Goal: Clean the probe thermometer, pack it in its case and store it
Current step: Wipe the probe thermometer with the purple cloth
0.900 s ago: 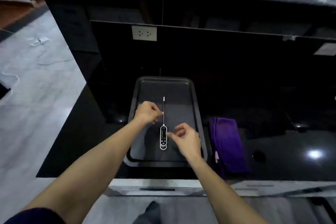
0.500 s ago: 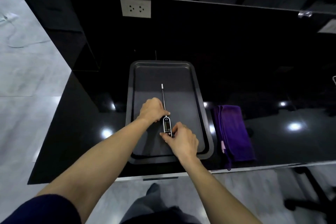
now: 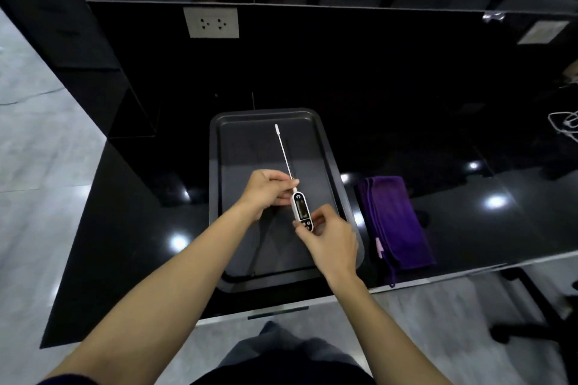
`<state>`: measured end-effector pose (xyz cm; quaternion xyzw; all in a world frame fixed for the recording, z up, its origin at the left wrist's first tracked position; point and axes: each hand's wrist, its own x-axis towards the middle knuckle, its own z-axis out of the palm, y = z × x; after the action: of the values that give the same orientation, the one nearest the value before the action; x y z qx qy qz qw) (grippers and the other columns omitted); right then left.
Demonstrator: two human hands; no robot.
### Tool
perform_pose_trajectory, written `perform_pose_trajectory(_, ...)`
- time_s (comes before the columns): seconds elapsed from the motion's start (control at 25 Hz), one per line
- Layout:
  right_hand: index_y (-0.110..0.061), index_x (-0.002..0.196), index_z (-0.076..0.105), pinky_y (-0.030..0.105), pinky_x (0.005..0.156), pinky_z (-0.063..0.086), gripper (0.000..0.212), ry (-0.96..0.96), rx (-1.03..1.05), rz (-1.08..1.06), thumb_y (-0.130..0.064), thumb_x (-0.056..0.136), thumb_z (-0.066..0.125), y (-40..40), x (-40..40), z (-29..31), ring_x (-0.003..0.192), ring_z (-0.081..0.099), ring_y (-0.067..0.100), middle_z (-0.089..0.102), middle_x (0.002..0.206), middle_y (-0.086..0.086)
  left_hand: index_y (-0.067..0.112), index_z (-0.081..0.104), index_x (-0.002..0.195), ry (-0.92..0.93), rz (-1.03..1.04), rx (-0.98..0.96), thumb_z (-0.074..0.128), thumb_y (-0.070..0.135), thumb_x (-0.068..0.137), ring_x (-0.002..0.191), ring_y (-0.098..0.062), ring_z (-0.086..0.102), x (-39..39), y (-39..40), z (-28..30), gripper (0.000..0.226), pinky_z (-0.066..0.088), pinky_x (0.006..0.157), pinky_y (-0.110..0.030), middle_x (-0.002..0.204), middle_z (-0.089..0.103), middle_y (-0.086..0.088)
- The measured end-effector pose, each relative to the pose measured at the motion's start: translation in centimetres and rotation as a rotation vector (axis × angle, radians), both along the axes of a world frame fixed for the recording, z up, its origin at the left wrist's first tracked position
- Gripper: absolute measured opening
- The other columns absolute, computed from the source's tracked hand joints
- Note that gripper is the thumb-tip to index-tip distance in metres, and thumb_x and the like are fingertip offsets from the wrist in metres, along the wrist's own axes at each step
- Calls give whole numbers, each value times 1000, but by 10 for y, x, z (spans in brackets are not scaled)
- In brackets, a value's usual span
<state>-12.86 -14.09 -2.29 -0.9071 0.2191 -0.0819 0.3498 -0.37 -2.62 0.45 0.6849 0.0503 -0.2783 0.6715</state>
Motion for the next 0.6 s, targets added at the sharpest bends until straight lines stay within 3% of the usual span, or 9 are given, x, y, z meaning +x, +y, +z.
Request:
perform_pose_trajectory(0.12, -35, 89, 62, 24, 61, 52, 45, -45, 179, -2, -75, 69, 64, -34, -5, 9, 68, 65, -1, 67, 74, -17, 0, 63, 89, -22, -24, -38, 70, 4, 85, 47, -5, 63, -2, -7, 12, 9, 58, 52, -20, 72, 64, -10)
perform_pose_trajectory(0.2, -29, 94, 68, 29, 69, 56, 40, -120, 214, -88, -66, 77, 65, -67, -2, 13, 75, 68, 0, 71, 80, -14, -2, 64, 96, -47, -36, -33, 70, 7, 85, 50, -7, 64, -1, -6, 17, 15, 58, 54, -21, 73, 65, -10)
perform_pose_trajectory(0.28, -26, 102, 69, 36, 80, 56, 28, -156, 142, -183, -49, 87, 66, -106, -1, 15, 89, 70, 13, 73, 93, -7, -2, 66, 96, -65, -37, -25, 71, 8, 85, 52, -8, 65, -1, -8, 21, 16, 58, 55, -21, 74, 67, -10)
perform_pose_trajectory(0.36, -19, 120, 64, 39, 89, 51, 35, -69, 39, -261, -38, 91, 64, -144, 1, 14, 109, 64, 25, 69, 116, 4, -2, 66, 97, -73, -26, -26, 71, 9, 85, 52, -8, 66, -3, -13, 26, 16, 57, 53, -20, 76, 67, -11)
perform_pose_trajectory(0.44, -13, 138, 51, 44, 94, 48, 54, 118, 6, -303, -38, 92, 65, -173, 5, 10, 123, 55, 33, 59, 134, 12, -3, 65, 99, -87, -13, -24, 70, 9, 86, 52, -8, 66, -4, -20, 31, 18, 56, 53, -20, 77, 68, -12)
perform_pose_trajectory(0.52, -10, 146, 39, 48, 96, 47, 73, 274, 28, -308, -42, 88, 69, -188, 11, 9, 128, 51, 36, 53, 142, 16, -4, 65, 100, -91, -1, -24, 70, 9, 86, 53, -9, 66, -4, -26, 34, 20, 57, 54, -20, 78, 67, -13)
perform_pose_trajectory(0.6, -10, 146, 38, 44, 87, 49, 80, 304, 88, -285, -42, 83, 76, -194, 15, 6, 122, 56, 35, 57, 136, 14, -4, 66, 100, -93, 2, -14, 70, 9, 86, 53, -9, 66, -5, -31, 37, 20, 58, 55, -21, 78, 67, -14)
